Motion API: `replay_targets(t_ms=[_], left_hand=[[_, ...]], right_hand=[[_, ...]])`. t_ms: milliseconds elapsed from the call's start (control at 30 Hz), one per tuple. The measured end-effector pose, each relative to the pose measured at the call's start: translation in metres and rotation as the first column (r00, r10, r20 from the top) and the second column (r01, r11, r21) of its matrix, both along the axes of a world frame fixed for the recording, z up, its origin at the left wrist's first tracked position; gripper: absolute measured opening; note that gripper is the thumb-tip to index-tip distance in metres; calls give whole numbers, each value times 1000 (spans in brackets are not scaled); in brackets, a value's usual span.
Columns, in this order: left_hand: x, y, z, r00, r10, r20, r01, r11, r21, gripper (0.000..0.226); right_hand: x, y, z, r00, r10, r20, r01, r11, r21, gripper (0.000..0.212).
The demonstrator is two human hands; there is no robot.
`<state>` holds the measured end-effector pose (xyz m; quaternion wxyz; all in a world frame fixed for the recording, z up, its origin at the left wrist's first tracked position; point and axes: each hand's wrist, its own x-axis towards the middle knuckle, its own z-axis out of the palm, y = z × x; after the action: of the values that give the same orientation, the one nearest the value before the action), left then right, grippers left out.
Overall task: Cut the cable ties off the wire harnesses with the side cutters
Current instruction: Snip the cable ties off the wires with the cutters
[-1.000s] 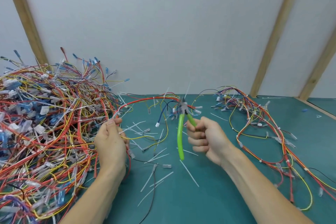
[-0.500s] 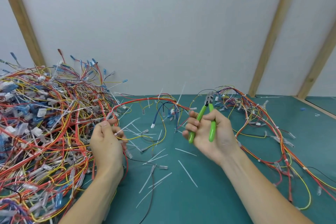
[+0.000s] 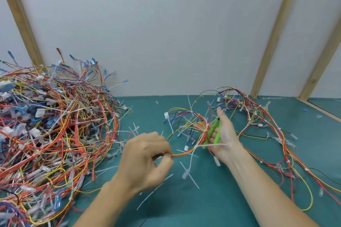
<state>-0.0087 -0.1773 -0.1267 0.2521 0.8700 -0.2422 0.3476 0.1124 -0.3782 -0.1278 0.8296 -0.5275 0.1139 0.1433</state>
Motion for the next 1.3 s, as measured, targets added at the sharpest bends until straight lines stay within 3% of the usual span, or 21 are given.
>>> replay_targets(t_ms=[67,167,267,333,433,533,600,667,767,833,900,1000,1067,1167,1300], left_hand=[[2,4,-2,989,13,-144,4,993,119,19],[6,6,-8,950,43,-310,45,962,270,23],[7,6,-14,893,88,-441,61,947,314,28],[7,5,-16,857,160,-490,8,946,324,32],[8,3,-17,829,268,-492,-189,961,204,33],[12,7,-18,761,460,-458,-462,879,116,19],[13,13,-19,674,612,-413,-564,788,247,28],[12,17,-23,610,683,-402,-549,730,407,40],[14,15,-27,631,687,-361,-499,715,490,61],[15,12,-24,704,657,-270,-511,733,448,70],[15,10,-22,804,553,-217,-475,818,324,68],[15,5,-28,913,296,-280,-249,949,192,73],[16,-1,-36,896,121,-426,-118,992,34,77],[19,-6,-41,802,-93,-590,-89,958,-272,67],[21,-4,-39,756,-197,-625,-92,912,-399,46]], right_hand=[[4,-5,-3,999,44,-4,-44,992,-115,59],[7,-5,-11,996,84,2,-80,956,-283,30],[8,-1,-15,996,-33,81,64,902,-427,19],[10,0,-17,981,-97,167,162,887,-434,16],[8,1,-16,939,-131,317,249,896,-368,11],[3,2,-8,880,-119,459,262,929,-263,18],[1,3,-2,868,-104,486,173,980,-99,21],[-3,4,5,888,-62,457,28,996,80,18],[-9,7,10,902,28,431,-142,962,234,5],[-12,10,11,908,52,416,-172,951,257,4],[-15,13,10,925,56,377,-164,951,263,7],[-17,18,8,943,69,325,-154,957,245,18],[-20,22,6,950,91,299,-168,955,244,19],[-23,26,4,948,162,273,-245,920,305,17],[-27,29,1,928,234,289,-340,850,403,18]])
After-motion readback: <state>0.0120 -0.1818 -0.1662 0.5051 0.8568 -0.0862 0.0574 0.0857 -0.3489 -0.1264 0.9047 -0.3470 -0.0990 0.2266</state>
